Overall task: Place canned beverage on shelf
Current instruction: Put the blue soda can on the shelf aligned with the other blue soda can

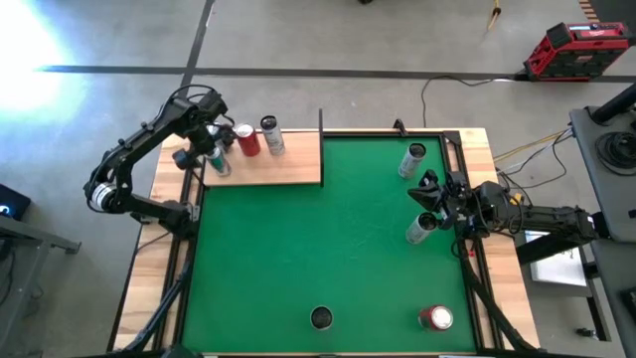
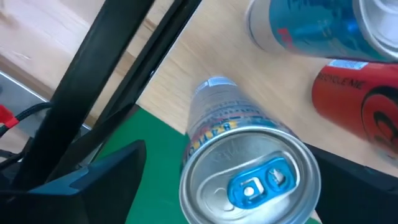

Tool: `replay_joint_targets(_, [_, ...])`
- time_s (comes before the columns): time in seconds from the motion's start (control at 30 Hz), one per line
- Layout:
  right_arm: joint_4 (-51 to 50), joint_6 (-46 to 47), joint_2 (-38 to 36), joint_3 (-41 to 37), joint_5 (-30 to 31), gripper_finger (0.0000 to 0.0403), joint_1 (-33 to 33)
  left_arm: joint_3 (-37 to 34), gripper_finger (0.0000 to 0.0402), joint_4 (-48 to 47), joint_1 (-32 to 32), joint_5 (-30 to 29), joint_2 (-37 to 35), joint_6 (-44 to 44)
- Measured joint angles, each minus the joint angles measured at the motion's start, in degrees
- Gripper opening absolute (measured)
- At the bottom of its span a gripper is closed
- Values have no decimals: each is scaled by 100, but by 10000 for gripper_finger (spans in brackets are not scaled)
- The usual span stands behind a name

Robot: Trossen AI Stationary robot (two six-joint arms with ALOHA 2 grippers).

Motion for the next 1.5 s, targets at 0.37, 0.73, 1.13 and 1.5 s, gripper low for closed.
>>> replay_joint_targets(0.37, [2,-1,0,0,-2,13,2,-4,292,44,-129,-10,20,-139])
replay_joint_targets(0.73, [0,-1,0,0,0,13,0,-4,215,49,-240,-29,20,586])
replay_joint_targets(1.13, [2,-1,-2,2,-2,13,0,-4,247,117,-241,-28,20,1988])
replay_joint_targets(1.5, [0,-1,-2,2,-2,13,0,-2,231,109,-240,-28,17,2484])
